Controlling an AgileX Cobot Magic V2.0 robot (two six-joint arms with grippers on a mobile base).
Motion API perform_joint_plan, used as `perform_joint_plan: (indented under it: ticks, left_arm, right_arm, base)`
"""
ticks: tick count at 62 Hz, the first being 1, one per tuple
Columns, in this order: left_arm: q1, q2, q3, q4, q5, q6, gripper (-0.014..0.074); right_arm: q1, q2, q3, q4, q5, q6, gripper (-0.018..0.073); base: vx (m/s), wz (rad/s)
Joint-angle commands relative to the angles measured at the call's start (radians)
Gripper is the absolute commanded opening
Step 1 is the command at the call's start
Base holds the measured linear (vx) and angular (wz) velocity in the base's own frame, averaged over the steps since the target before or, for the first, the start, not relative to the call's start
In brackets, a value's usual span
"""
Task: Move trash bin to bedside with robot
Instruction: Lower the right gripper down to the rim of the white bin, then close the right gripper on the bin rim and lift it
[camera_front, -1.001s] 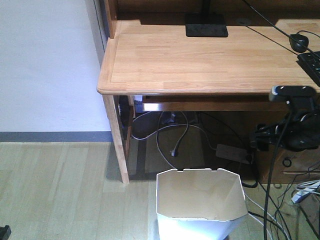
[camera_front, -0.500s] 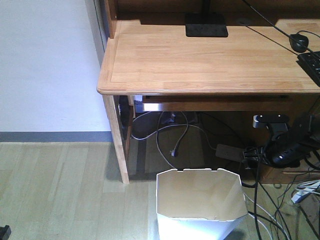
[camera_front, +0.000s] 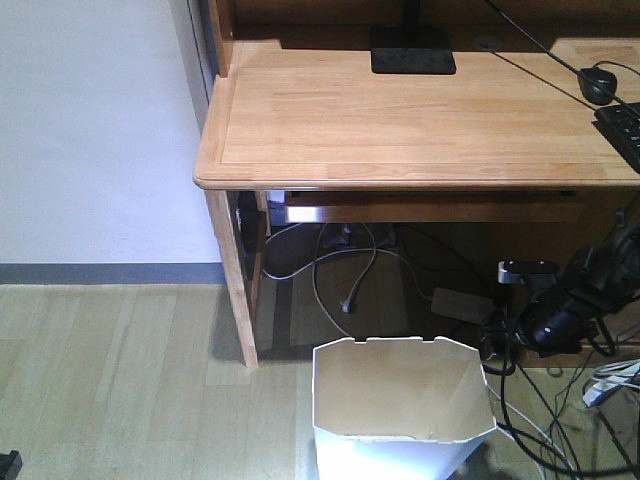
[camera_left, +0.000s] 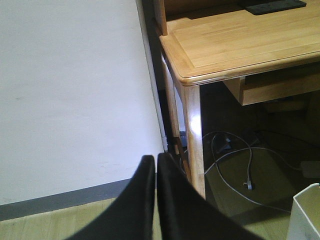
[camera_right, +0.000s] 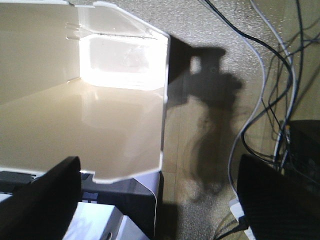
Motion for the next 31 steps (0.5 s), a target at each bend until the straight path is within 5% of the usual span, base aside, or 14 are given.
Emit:
perform_joint_plan:
  ticks: [1,16,31]
  left_arm:
    - [0.000,-0.020,0.018,0.000,-0.069,-0.005,-0.0007]
    - [0.000,-0.020,0.018,0.000,-0.069,-0.005,-0.0007]
    - [0.000,-0.020,0.018,0.000,-0.069,-0.005,-0.0007]
  right_arm:
    - [-0.007,0.016,-0.067,0.096,-0.002,-0.134,0.0594]
    - [-0.007,0.174,-0.189,0.288,0.017,-0.315,0.0593]
    - [-0.007,0.326,-0.293,0.319,0.040,-0.334,0.0593]
  base:
    - [0.00,0.00]
    - [0.00,0.00]
    - [0.00,0.00]
